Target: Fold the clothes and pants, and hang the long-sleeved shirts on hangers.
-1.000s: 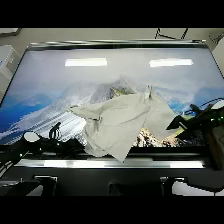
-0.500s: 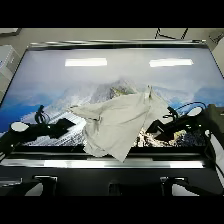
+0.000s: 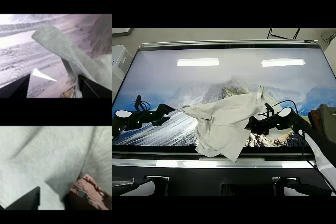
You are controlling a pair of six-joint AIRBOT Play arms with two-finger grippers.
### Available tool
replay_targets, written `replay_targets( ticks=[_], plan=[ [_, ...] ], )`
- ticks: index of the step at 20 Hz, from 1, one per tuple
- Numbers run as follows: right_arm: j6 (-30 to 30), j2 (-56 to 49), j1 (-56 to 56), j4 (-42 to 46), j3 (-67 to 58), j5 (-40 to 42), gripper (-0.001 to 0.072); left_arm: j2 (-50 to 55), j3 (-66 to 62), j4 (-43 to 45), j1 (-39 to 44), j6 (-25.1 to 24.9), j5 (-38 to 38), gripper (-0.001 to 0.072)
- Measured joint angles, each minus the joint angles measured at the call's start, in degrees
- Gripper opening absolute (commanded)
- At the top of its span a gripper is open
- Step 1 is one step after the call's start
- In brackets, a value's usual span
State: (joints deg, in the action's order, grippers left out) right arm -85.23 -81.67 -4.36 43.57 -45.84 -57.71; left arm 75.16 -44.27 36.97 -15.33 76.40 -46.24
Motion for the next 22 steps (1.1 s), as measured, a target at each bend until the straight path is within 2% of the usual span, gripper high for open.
replay_targets(
  ticks=[1, 3, 10, 15, 19, 21, 22],
  plan=[
    [-0.3, -0.1, -0.3, -0.5, 0.0, 1.0, 0.0051, 1.0, -0.7, -1.1, -0.1, -0.7, 0.6, 0.0651],
    [-0.7, -0.2, -0.8, -0.9, 0.0, 2.0, 0.0050, 2.9, -1.8, -3.6, -0.1, -2.1, 1.7, 0.0677],
    [-0.8, -0.3, -1.2, -1.3, 0.0, 2.9, 0.0051, 7.1, -3.8, -10.9, -0.5, -7.0, 2.4, 0.0675],
    [0.4, -0.3, -1.2, -1.0, 0.0, 2.5, 0.0051, 7.9, -5.4, -12.9, -3.8, -8.4, 0.9, 0.0676],
    [1.2, -0.3, -1.2, -1.0, 0.0, 2.5, 0.0051, 11.5, -5.7, -15.2, -2.2, -8.7, 0.2, 0.0676],
    [1.2, -0.3, -1.2, -1.0, 0.0, 2.3, 0.0051, 13.7, -5.8, -19.2, -0.5, -10.0, 1.4, 0.0665],
    [1.3, -0.3, -1.2, -1.0, 0.0, 1.9, 0.0051, 14.6, -5.8, -21.6, 0.2, -11.1, 2.2, 0.0605]
  ],
)
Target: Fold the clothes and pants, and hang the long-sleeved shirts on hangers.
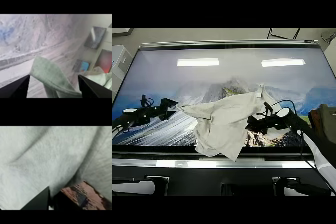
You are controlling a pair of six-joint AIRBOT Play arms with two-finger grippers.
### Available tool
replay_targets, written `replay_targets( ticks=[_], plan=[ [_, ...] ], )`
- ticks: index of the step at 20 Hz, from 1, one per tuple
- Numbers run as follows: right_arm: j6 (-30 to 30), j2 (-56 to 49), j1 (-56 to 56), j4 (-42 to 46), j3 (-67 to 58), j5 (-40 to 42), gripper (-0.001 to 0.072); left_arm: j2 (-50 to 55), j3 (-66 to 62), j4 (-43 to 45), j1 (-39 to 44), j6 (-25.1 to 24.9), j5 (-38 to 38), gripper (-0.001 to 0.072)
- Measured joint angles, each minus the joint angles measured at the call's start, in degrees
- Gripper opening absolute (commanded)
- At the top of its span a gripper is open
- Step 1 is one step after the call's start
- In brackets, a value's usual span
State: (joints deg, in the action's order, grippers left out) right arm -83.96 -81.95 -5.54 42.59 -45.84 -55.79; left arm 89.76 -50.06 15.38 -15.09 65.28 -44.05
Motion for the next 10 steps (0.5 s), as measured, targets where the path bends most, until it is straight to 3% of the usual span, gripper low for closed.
replay_targets(
  ticks=[1, 2, 6, 10],
  plan=[
    [0.2, 0.0, 0.0, 0.0, 0.0, -0.4, 0.0050, 0.7, 0.0, -2.6, 0.8, -1.1, 1.2, 0.0304],
    [0.2, 0.0, 0.0, 0.0, 0.0, -0.7, 0.0050, 1.2, 0.0, -4.9, 1.5, -2.1, 2.2, 0.0051],
    [0.7, 1.2, 0.1, 0.5, -1.8, -1.5, 0.0050, 0.6, 0.0, -11.9, 2.7, -5.5, 4.0, 0.0022],
    [1.0, 7.0, 3.2, 4.9, -14.2, -3.5, 0.0050, -7.7, -1.8, -20.5, 0.3, -13.5, 1.8, 0.0022]
  ],
)
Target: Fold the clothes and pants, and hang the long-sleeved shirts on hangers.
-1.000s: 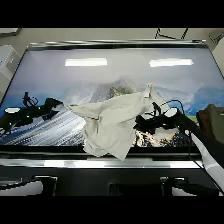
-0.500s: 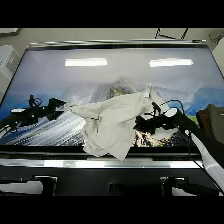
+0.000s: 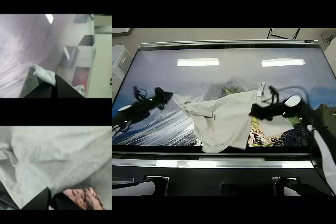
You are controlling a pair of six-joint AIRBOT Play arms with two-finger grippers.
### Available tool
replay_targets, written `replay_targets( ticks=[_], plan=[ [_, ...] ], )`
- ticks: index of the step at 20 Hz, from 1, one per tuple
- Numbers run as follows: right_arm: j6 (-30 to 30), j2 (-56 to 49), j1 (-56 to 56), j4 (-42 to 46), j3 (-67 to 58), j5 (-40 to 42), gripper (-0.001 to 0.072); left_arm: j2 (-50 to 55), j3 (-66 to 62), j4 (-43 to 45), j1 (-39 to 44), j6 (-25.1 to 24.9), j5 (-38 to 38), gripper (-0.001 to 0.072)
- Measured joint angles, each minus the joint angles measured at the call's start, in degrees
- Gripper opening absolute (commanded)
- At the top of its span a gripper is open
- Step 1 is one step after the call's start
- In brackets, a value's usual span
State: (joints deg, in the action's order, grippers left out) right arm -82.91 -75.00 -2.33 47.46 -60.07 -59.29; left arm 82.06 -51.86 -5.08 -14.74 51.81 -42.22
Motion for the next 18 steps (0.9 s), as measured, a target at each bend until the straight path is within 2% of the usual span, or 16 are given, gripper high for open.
replay_targets(
  ticks=[3, 7, 12, 18],
  plan=[
    [0.2, 6.7, 4.3, 3.4, -16.2, 2.1, 0.0050, -10.1, -5.8, -3.8, -3.2, -4.5, -3.1, 0.0022],
    [0.2, 16.3, 7.5, 6.1, -32.9, 10.3, 0.0050, -24.9, -16.7, -5.9, -5.7, -7.1, -5.2, 0.0022],
    [0.2, 27.3, 8.4, 10.9, -39.4, 16.7, 0.0050, -38.2, -26.4, -6.7, -6.5, -8.0, 4.1, 0.0022],
    [-0.7, 35.6, 8.6, 17.9, -40.7, 23.8, 0.0050, -44.2, -32.6, -6.1, -6.6, -8.3, 12.3, 0.0022]
  ],
)
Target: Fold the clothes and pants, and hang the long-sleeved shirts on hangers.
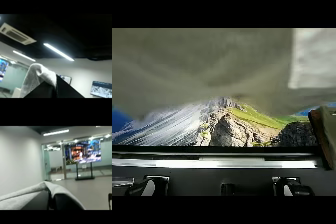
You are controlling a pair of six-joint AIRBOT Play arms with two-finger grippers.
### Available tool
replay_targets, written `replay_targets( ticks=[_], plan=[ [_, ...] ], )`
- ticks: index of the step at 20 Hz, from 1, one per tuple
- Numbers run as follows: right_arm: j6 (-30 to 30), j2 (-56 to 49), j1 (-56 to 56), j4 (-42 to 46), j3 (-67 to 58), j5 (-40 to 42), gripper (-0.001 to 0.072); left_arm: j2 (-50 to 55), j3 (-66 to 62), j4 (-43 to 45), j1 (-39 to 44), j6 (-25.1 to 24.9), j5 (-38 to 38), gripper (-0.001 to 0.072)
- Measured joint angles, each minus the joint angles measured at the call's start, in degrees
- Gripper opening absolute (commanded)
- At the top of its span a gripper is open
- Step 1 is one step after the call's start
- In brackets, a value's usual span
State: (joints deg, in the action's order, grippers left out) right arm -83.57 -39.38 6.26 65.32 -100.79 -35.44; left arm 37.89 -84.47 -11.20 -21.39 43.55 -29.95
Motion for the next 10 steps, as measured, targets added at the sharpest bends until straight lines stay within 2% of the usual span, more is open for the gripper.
replay_targets(
  ticks=[2, 4, 7, 10],
  plan=[
    [0.0, 0.7, 0.0, 2.5, -0.1, 2.0, 0.0050, -0.1, -0.6, 3.4, 0.0, 0.0, 0.1, 0.0021],
    [-0.1, -0.2, 0.0, 5.0, -0.1, 0.0, 0.0050, 1.2, -0.8, 10.8, 0.0, 1.4, -2.5, 0.0021],
    [-2.4, -6.3, 0.0, 8.1, -0.1, -8.4, 0.0050, 6.1, 0.9, 24.5, 0.1, 8.6, -9.5, 0.0022],
    [-6.6, -18.5, -0.1, 9.6, -0.1, -16.3, 0.0051, 14.8, 5.0, 33.6, 1.9, 13.6, -15.3, 0.0022]
  ],
)
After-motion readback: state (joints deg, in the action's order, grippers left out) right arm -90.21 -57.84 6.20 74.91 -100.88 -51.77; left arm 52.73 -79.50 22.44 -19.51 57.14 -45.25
